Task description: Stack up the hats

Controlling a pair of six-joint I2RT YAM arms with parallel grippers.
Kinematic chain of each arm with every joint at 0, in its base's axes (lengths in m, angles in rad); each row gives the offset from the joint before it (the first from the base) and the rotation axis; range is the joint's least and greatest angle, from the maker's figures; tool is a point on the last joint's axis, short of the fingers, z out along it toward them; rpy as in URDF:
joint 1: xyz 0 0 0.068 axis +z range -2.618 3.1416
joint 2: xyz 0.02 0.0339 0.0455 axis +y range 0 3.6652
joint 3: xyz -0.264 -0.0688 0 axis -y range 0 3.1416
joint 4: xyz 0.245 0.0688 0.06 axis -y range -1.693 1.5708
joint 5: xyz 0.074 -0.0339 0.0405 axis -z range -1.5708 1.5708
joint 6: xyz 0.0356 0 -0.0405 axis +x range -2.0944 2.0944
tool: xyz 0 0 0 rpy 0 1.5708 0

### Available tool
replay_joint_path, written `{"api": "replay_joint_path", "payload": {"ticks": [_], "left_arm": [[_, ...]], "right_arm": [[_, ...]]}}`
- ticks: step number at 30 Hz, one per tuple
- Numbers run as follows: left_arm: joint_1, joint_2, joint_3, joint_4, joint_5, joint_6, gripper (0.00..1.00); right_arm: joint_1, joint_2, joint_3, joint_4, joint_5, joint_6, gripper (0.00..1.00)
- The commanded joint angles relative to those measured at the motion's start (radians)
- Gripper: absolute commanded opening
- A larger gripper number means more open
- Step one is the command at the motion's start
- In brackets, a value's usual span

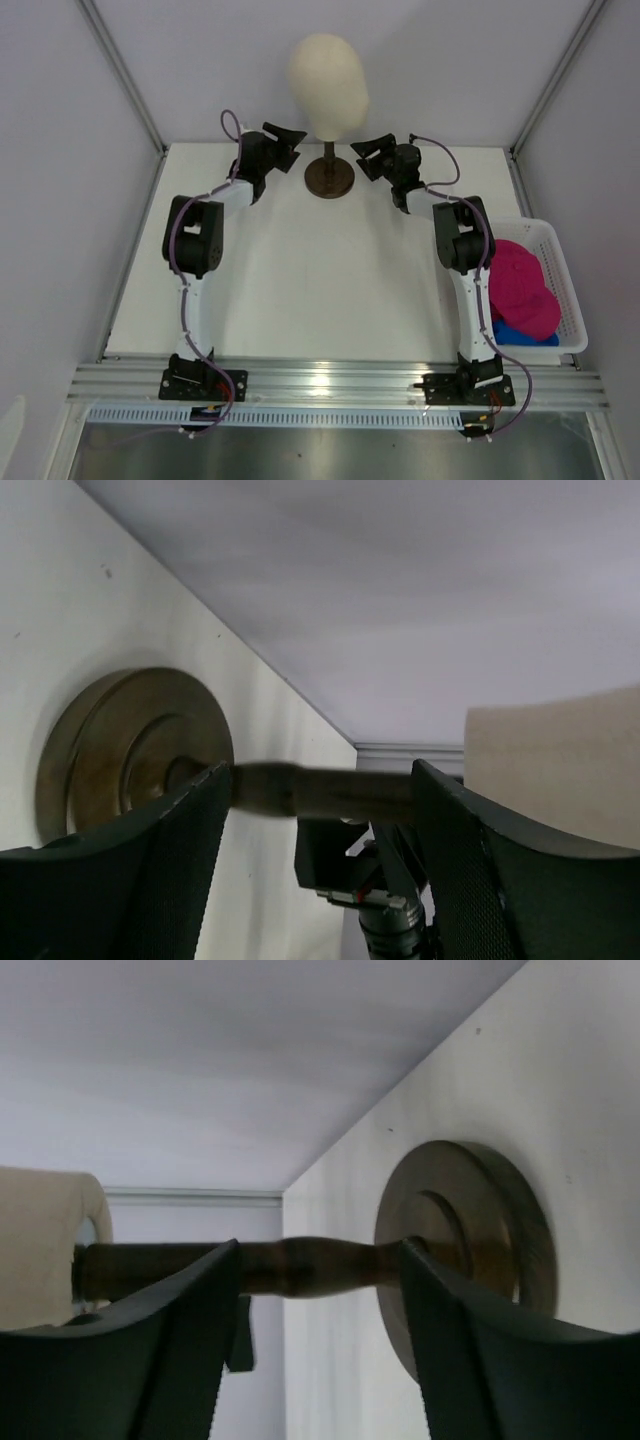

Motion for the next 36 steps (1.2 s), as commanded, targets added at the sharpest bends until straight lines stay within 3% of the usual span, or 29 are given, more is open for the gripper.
{"api": "replay_joint_path", "payload": {"ticks": [1, 8, 13, 23, 30, 36], "left_arm": [[-0.008, 0.14, 0.177, -0.01, 0.024, -0.071, 0.77], [-0.037, 0.371, 0.483, -0.022, 0.068, -0.154, 0.79], [-0.074, 0.461, 0.66, -0.047, 0.085, -0.159, 0.79], [-0.088, 0.488, 0.666, 0.05, 0.251, -0.119, 0.8], [-0.086, 0.481, 0.673, 0.013, 0.37, -0.045, 0.82], [-0.086, 0.453, 0.614, 0.039, 0.445, -0.027, 0.81]], "right_arm": [[-0.004, 0.051, 0.116, 0.03, 0.001, 0.033, 0.7], [-0.015, 0.168, 0.253, 0.066, -0.03, 0.13, 0.74], [-0.009, 0.164, 0.273, 0.037, -0.032, 0.118, 0.8], [-0.046, 0.044, 0.167, -0.012, -0.068, 0.018, 0.98], [-0.08, 0.024, 0.17, -0.049, -0.133, -0.026, 0.99], [-0.038, 0.073, 0.169, 0.049, -0.174, 0.053, 1.0]]}}
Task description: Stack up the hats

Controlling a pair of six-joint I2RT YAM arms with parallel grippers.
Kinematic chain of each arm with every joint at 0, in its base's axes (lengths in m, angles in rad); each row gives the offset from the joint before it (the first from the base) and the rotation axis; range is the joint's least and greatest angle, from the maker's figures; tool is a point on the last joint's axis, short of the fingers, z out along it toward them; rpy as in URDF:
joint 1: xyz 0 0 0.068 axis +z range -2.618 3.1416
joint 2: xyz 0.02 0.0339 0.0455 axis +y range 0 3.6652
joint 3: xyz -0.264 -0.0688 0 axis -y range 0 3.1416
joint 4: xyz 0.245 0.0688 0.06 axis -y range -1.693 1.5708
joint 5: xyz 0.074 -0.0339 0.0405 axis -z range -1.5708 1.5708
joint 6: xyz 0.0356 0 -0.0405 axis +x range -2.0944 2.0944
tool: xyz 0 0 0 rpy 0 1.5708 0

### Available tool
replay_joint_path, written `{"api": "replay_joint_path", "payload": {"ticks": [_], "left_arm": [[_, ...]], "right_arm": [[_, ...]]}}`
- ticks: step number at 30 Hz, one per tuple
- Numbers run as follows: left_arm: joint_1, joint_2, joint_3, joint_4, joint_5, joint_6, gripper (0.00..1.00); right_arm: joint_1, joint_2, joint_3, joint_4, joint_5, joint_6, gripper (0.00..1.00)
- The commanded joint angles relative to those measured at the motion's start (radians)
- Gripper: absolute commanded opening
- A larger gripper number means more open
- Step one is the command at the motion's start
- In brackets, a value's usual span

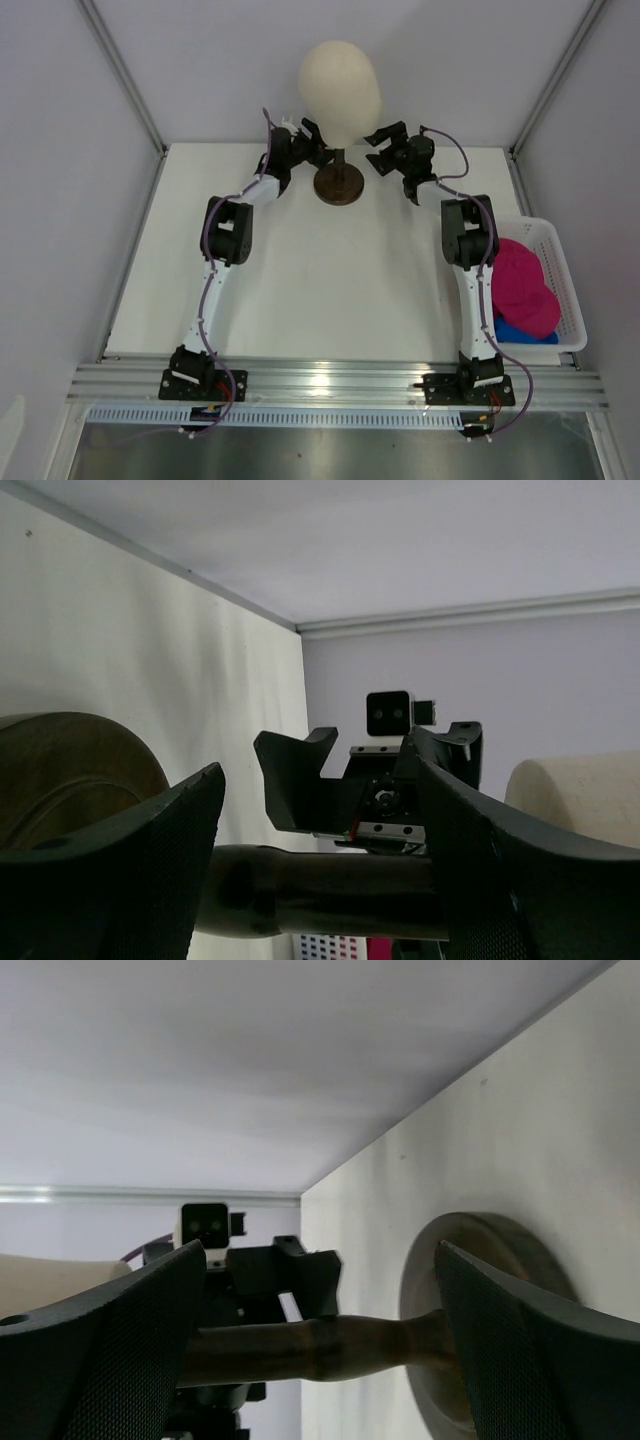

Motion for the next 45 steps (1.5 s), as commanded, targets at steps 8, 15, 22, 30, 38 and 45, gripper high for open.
{"api": "replay_joint_path", "payload": {"ticks": [8, 15, 22, 30, 38, 45], "left_arm": [[-0.012, -0.046, -0.071, 0.07, 0.219, 0.078, 0.83], [-0.012, -0.123, -0.142, 0.009, 0.256, 0.176, 0.88], [-0.012, -0.242, -0.375, 0.136, 0.299, 0.158, 0.88], [-0.02, -0.422, -0.694, 0.289, 0.277, 0.128, 0.88], [-0.072, -0.595, -1.027, 0.4, 0.191, 0.104, 0.89], [-0.112, -0.75, -1.37, 0.59, 0.026, 0.032, 0.89]], "right_arm": [[0.062, -0.006, -0.021, 0.135, -0.112, 0.043, 0.99], [0.09, -0.04, -0.116, 0.182, -0.137, 0.037, 0.99], [0.114, -0.104, -0.214, 0.231, -0.17, 0.054, 1.0], [0.147, -0.239, -0.455, 0.317, -0.144, 0.075, 0.99], [0.217, -0.362, -0.656, 0.308, -0.101, 0.074, 1.0], [0.294, -0.422, -0.693, 0.171, -0.08, 0.048, 0.99]]}}
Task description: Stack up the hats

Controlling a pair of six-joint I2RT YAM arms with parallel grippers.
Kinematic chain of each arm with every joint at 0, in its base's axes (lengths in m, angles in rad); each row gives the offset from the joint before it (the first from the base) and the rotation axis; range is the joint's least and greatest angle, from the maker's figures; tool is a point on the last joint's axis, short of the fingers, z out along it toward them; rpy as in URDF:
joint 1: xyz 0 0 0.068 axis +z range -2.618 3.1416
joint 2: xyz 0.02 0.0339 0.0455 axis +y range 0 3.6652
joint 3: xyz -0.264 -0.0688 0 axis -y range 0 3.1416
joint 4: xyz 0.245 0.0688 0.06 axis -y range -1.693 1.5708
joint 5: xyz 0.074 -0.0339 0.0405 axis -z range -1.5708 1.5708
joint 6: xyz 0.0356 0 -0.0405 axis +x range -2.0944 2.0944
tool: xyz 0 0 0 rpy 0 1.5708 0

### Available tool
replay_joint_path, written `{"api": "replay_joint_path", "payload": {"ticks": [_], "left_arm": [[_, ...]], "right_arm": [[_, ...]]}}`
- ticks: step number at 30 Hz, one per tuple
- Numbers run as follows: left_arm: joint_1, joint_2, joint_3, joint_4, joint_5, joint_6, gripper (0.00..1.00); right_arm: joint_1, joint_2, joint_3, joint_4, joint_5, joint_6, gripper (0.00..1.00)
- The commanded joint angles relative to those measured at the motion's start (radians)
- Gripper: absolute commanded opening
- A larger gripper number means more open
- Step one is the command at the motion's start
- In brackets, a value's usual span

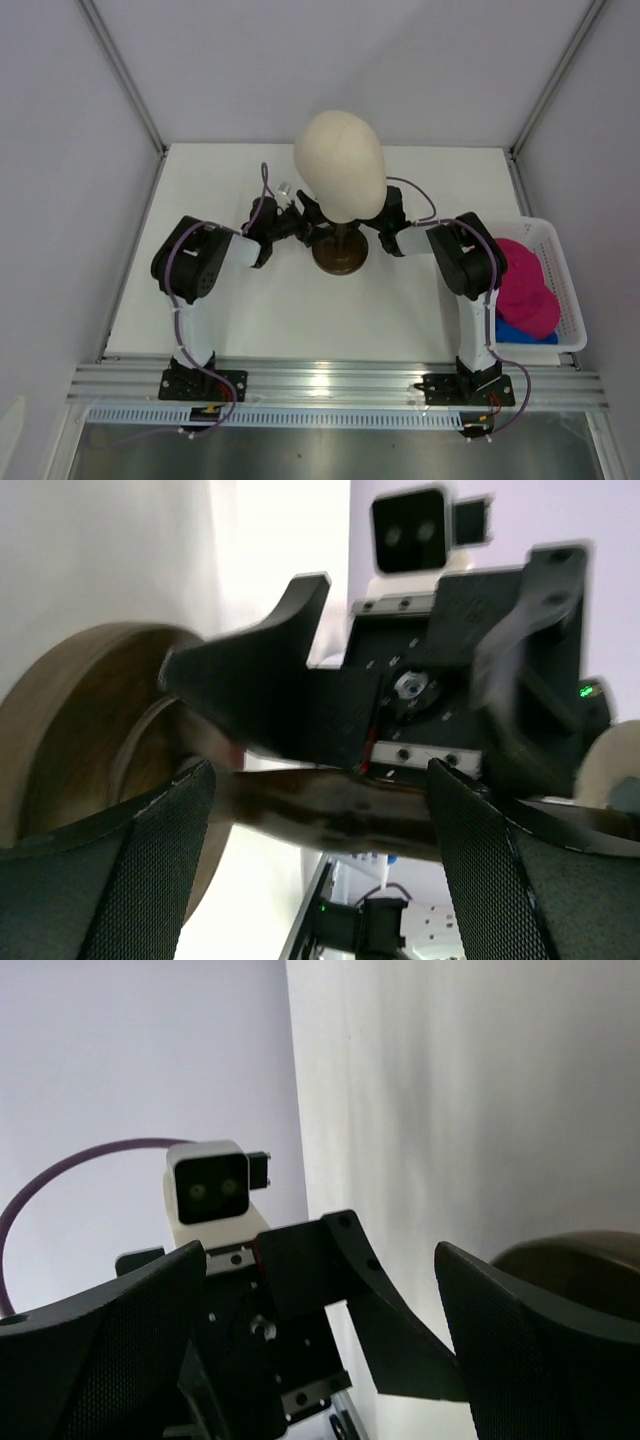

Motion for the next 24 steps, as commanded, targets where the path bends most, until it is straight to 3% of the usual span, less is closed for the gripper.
{"api": "replay_joint_path", "payload": {"ticks": [1, 6, 9, 13, 17, 18, 24], "left_arm": [[-0.022, -0.103, -0.136, 0.188, -0.095, -0.033, 0.88], [-0.039, -0.225, -0.276, 0.221, -0.209, -0.028, 0.88], [-0.049, -0.313, -0.322, 0.15, -0.275, 0.002, 0.88], [-0.051, -0.423, -0.357, 0.029, -0.341, 0.07, 0.89], [-0.051, -0.534, -0.326, -0.166, -0.394, 0.247, 0.9], [-0.051, -0.552, -0.293, -0.26, -0.406, 0.284, 0.9], [-0.051, -0.68, -0.247, -0.477, -0.473, 0.486, 0.91]], "right_arm": [[0.039, -0.078, -0.001, -0.082, 0.014, -0.039, 0.99], [0.059, -0.111, -0.007, -0.139, 0.028, -0.076, 1.0], [0.059, -0.113, 0.002, -0.154, 0.017, -0.09, 1.0], [0.031, -0.102, 0.065, -0.297, 0.0, -0.223, 1.0], [-0.05, -0.07, 0.181, -0.518, -0.067, -0.363, 1.0], [-0.083, -0.081, 0.183, -0.529, -0.072, -0.375, 1.0], [-0.162, -0.159, 0.157, -0.598, -0.05, -0.467, 0.99]]}}
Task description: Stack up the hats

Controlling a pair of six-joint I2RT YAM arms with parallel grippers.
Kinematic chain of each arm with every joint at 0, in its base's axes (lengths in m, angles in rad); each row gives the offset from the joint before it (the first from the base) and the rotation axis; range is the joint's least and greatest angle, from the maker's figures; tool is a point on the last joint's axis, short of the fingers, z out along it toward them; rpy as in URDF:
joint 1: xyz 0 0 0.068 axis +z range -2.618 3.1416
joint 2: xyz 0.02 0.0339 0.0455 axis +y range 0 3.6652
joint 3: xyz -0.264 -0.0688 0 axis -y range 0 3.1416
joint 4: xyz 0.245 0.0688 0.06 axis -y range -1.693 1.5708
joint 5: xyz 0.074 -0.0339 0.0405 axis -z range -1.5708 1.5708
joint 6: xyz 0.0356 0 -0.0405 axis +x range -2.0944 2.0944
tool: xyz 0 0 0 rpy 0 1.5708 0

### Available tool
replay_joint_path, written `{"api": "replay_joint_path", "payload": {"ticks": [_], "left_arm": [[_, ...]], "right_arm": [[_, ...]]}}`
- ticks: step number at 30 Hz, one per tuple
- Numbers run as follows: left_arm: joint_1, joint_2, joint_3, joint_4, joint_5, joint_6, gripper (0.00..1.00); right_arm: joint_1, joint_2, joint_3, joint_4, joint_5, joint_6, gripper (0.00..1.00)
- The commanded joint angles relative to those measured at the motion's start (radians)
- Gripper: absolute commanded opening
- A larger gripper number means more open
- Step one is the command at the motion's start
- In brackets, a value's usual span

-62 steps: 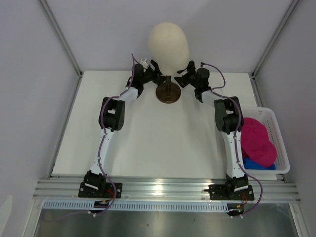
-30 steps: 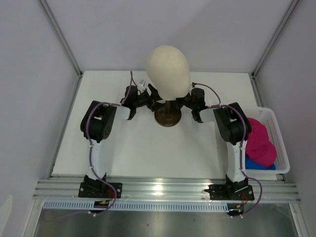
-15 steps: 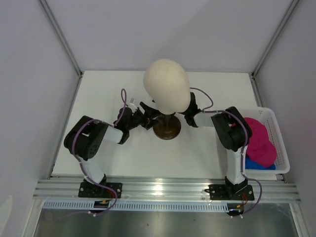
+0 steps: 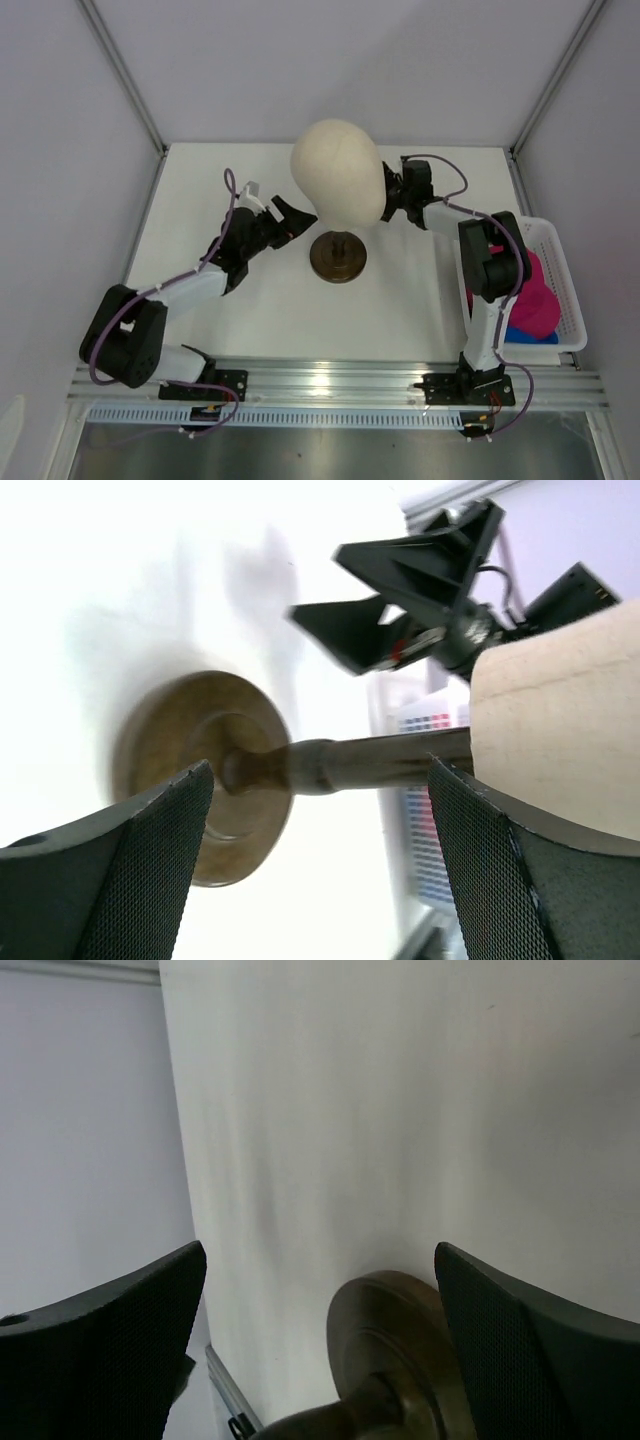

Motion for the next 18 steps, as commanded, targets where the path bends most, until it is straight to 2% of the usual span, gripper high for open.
{"api": "replay_joint_path", "payload": {"ticks": [1, 4, 7, 13, 16, 18], "left_arm": [[-0.007, -0.092, 0.043, -0.182, -0.086, 0.181, 0.91], [-0.007, -0.158, 0.034, -0.243, -0.114, 0.255, 0.92], [-0.007, -0.224, 0.017, -0.276, -0.042, 0.335, 0.91], [-0.007, -0.416, -0.028, -0.352, -0.005, 0.391, 0.91], [-0.007, -0.528, 0.003, -0.469, -0.006, 0.455, 0.92], [-0.007, -0.586, 0.075, -0.63, -0.048, 0.475, 0.96]], "right_arm": [[-0.039, -0.083, 0.002, -0.085, -0.003, -0.104, 1.0], [-0.082, -0.103, -0.007, -0.112, -0.036, -0.122, 1.0], [-0.106, -0.132, -0.028, -0.166, -0.066, -0.139, 0.99], [-0.119, -0.318, -0.096, -0.235, -0.049, -0.261, 0.99], [-0.148, -0.41, -0.064, -0.385, -0.036, -0.359, 1.0], [-0.183, -0.494, -0.021, -0.493, -0.002, -0.401, 1.0]]}}
